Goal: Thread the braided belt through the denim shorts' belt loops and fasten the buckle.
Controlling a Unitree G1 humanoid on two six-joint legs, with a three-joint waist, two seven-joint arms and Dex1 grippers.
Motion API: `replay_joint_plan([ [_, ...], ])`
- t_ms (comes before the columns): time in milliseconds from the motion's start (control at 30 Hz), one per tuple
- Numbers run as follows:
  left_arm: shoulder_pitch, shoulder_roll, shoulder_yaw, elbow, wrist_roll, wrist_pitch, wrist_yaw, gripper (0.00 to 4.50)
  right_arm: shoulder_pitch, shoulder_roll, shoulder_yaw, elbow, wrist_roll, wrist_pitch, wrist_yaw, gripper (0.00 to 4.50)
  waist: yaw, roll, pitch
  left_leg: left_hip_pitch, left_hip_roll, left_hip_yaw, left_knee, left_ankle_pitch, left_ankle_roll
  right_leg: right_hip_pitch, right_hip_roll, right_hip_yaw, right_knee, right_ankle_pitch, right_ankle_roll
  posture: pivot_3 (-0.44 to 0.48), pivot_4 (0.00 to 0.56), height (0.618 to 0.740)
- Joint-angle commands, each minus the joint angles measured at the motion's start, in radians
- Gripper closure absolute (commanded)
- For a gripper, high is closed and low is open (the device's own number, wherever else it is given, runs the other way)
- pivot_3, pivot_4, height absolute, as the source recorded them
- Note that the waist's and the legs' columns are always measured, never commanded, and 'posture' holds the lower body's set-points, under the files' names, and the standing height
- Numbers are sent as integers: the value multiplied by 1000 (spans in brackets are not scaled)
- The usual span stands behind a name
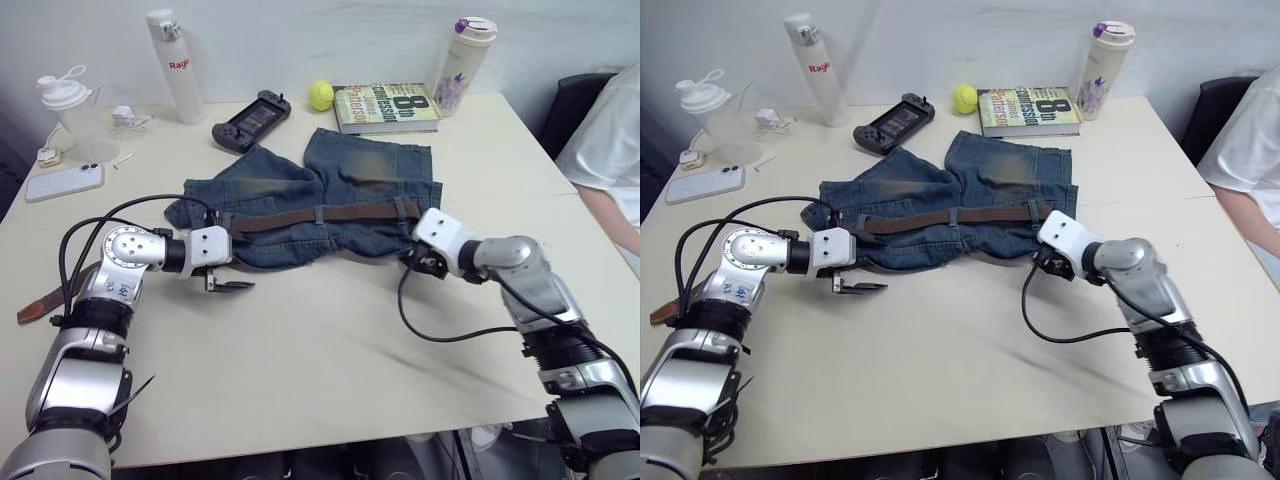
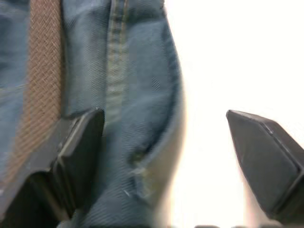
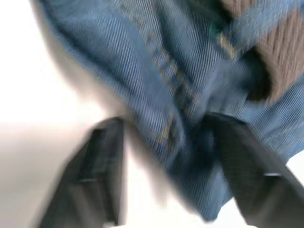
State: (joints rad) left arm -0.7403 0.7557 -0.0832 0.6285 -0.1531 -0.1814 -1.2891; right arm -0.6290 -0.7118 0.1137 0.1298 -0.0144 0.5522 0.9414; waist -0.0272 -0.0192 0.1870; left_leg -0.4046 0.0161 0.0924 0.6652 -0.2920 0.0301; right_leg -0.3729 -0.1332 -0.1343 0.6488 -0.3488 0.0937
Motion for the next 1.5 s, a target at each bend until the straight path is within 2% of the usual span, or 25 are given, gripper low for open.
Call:
replay_joint_plan([
  [33, -14, 58, 86, -148, -142, 272, -61, 0, -59, -42, -83, -62, 93, 82, 49, 56, -1, 0, 1, -2, 0, 0, 1, 1, 0, -2, 0, 0, 2, 0, 0, 0, 150, 740],
  [100, -73, 66, 112, -43, -151, 332, -70, 0, -158, -21, -124, 17, 130, 166, 18, 56, -1, 1, 1, 1, 0, 1, 0, 1, 0, -1, 1, 1, 2, 0, 0, 0, 150, 740],
  [233, -238, 30, 141, 266, -110, 362, 29, 0, -370, 95, -172, 315, 147, 223, -120, 56, -2, 1, 1, 2, -1, 3, -1, 3, -1, -3, 2, -1, 6, 0, 0, 0, 150, 740],
  [367, -330, -9, 130, 484, -46, 337, 126, 0, -484, 183, -150, 586, 130, 126, -141, 56, -1, 1, 1, 0, -2, 2, -3, 3, 0, -4, 1, -1, 5, 0, 0, 0, 150, 740],
  [533, -373, -45, 135, 594, -9, 341, 139, 0, -545, 233, -136, 793, 124, 44, -111, 56, -2, 0, 1, -3, -4, 1, -3, 2, 1, -6, 1, -2, 5, 1, 2, 0, 150, 740],
  [700, -379, -64, 143, 640, 16, 357, 152, 0, -557, 247, -133, 864, 131, 15, -81, 56, -6, 0, 2, -2, -4, 2, -2, 2, 1, -6, 1, -2, 5, 1, 3, 0, 150, 740],
  [833, -384, -87, 158, 664, 31, 359, 241, 0, -557, 252, -132, 894, 128, -10, -75, 56, -7, 0, 2, -2, -3, 2, -2, 3, 1, -6, 1, -1, 5, 1, 3, 0, 150, 740],
  [933, -377, -96, 142, 674, 70, 356, 283, 0, -557, 257, -128, 910, 121, -27, -77, 926, -7, 0, 2, -2, -3, 2, -2, 2, 1, -6, 1, -1, 5, 1, 3, 0, 150, 740],
  [967, -372, -101, 140, 679, 83, 356, 316, 0, -556, 259, -127, 912, 120, -30, -76, 1500, -7, 0, 2, -2, -3, 2, -2, 2, 1, -6, 1, -1, 5, 1, 3, 0, 150, 740],
  [1133, -382, -132, 210, 691, 43, 382, 372, 0, -544, 268, -123, 895, 117, -47, -87, 3683, -7, 0, 1, -1, -3, 2, -1, 3, 0, -6, 1, -1, 7, 1, 3, 0, 150, 740],
  [1167, -381, -133, 212, 685, 43, 377, 336, 254, -540, 269, -123, 882, 119, -46, -85, 4058, -7, 0, 1, -1, -3, 2, -1, 3, 0, -6, 1, 0, 7, 1, 3, 0, 150, 740],
  [1267, -373, -132, 203, 673, 62, 364, 268, 1162, -525, 266, -114, 845, 113, -46, -80, 4080, -7, 0, 1, -1, -3, 2, -1, 3, 0, -6, 1, 0, 7, 1, 3, 0, 150, 740],
  [1400, -360, -129, 181, 662, 90, 332, 221, 2957, -504, 262, -120, 791, 122, -24, -71, 4080, -7, 0, 1, -1, -3, 2, -1, 3, 0, -6, 1, -1, 7, 1, 3, 0, 150, 740],
  [1433, -360, -128, 183, 661, 90, 328, 216, 3241, -496, 262, -124, 774, 128, -14, -68, 4080, -7, 0, 2, -1, -3, 2, -1, 3, 0, -6, 1, -1, 7, 1, 3, 0, 150, 740],
  [1500, -361, -128, 191, 659, 88, 316, 211, 3265, -479, 262, -129, 737, 137, 0, -64, 4080, -7, 0, 1, -1, -3, 2, -1, 3, 0, -6, 1, -1, 7, 1, 3, 0, 150, 740],
])
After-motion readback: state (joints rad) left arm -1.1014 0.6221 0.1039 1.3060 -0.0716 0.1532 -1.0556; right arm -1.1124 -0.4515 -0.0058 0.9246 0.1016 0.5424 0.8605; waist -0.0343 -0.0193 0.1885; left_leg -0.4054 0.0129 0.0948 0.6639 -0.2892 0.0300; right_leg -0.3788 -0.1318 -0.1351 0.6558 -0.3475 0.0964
